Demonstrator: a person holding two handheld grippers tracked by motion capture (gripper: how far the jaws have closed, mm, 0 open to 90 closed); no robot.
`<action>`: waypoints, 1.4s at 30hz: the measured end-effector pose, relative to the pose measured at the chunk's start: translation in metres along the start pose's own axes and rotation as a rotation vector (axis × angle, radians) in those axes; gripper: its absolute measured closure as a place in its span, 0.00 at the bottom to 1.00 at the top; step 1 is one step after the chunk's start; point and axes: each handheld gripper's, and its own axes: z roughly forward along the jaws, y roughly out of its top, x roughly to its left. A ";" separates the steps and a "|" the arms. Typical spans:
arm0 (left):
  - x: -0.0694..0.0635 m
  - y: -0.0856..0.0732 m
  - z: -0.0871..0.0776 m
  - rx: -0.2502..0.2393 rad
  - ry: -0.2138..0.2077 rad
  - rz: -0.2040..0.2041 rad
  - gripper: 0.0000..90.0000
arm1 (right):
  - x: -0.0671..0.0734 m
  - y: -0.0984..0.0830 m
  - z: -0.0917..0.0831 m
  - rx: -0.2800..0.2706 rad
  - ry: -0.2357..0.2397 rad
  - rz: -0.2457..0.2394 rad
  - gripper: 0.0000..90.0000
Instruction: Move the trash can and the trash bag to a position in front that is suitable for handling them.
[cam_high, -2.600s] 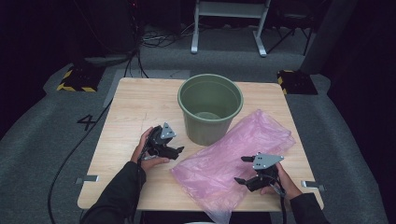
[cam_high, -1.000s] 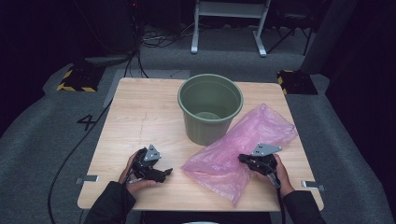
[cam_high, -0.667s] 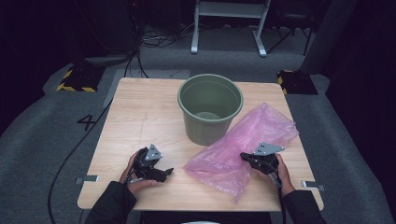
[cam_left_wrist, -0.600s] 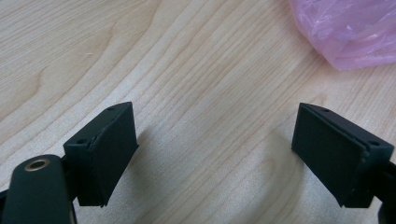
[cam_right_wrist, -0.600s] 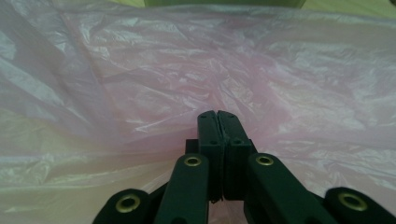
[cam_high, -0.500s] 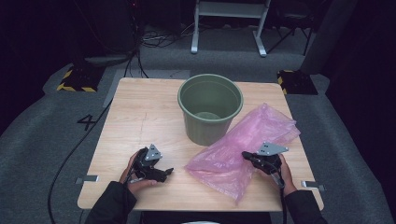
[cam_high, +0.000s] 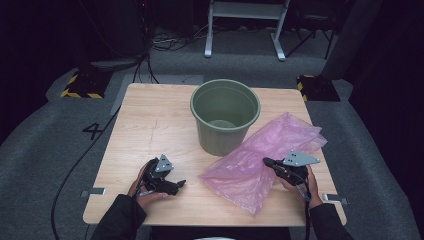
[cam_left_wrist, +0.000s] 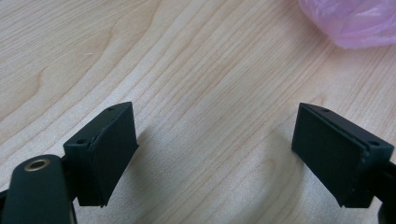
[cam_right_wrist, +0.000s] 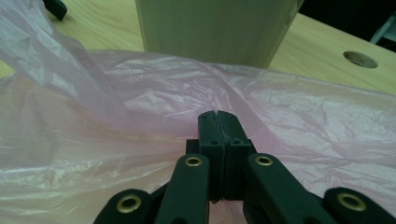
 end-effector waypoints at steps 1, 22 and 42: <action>0.000 0.000 0.000 0.000 0.000 0.000 0.15 | -0.001 0.001 -0.001 -0.006 -0.002 0.004 1.00; 0.000 0.000 0.000 -0.001 -0.002 0.002 0.15 | 0.001 -0.009 0.008 0.098 0.034 -0.003 0.71; 0.000 0.000 0.000 -0.001 -0.004 0.003 0.15 | -0.001 -0.022 0.023 0.254 0.092 0.070 0.16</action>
